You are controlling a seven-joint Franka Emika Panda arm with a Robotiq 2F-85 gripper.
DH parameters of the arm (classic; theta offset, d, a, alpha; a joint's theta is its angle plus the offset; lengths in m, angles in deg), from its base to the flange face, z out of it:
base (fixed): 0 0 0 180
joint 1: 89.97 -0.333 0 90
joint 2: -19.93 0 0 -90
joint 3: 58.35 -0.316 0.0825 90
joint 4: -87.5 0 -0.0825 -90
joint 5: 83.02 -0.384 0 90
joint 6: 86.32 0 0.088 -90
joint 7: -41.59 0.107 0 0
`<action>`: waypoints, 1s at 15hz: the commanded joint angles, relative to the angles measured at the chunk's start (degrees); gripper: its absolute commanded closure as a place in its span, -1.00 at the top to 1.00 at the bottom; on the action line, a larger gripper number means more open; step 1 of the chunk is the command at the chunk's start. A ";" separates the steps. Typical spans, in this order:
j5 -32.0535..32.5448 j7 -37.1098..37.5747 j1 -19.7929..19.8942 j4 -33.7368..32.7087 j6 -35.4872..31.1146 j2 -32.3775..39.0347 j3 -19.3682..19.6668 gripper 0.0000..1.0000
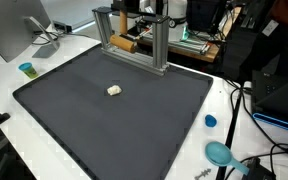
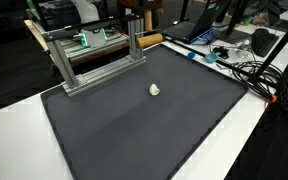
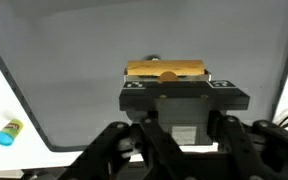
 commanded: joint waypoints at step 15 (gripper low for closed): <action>4.19 3.56 -2.50 -16.82 -0.13 24.33 0.46 -0.57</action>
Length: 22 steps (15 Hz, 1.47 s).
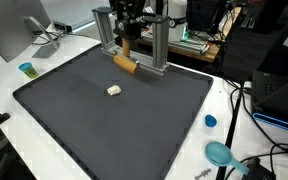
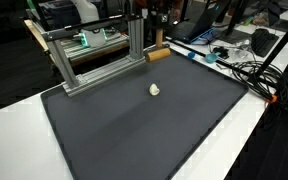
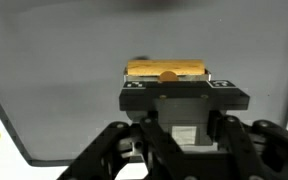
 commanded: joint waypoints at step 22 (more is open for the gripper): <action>1.00 0.36 -4.56 -9.27 -3.54 12.31 5.91 -0.57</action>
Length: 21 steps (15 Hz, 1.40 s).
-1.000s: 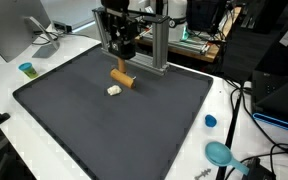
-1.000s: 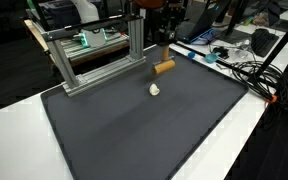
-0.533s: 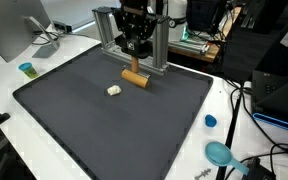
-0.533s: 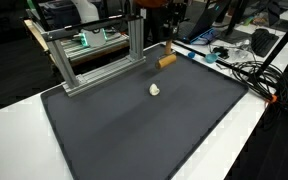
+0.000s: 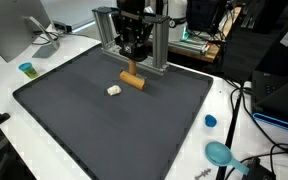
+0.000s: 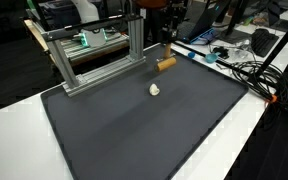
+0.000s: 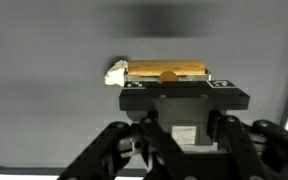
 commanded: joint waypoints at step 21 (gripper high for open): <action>11.10 7.44 1.40 0.09 -6.04 2.53 6.68 -0.07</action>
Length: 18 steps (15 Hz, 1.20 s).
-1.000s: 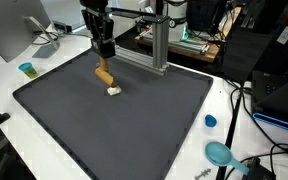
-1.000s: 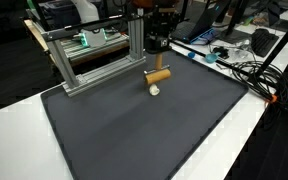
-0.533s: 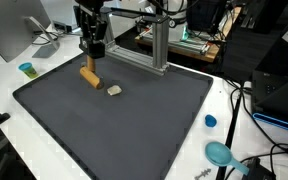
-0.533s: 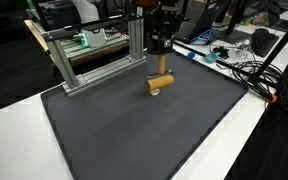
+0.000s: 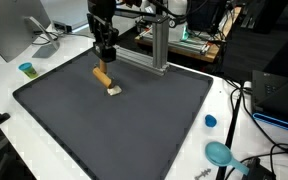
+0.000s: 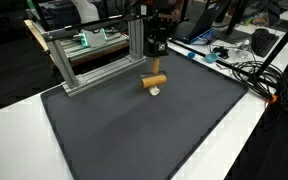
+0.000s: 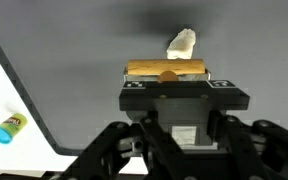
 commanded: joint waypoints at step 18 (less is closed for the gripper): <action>7.11 0.99 5.85 -0.48 -8.39 1.52 8.44 -0.57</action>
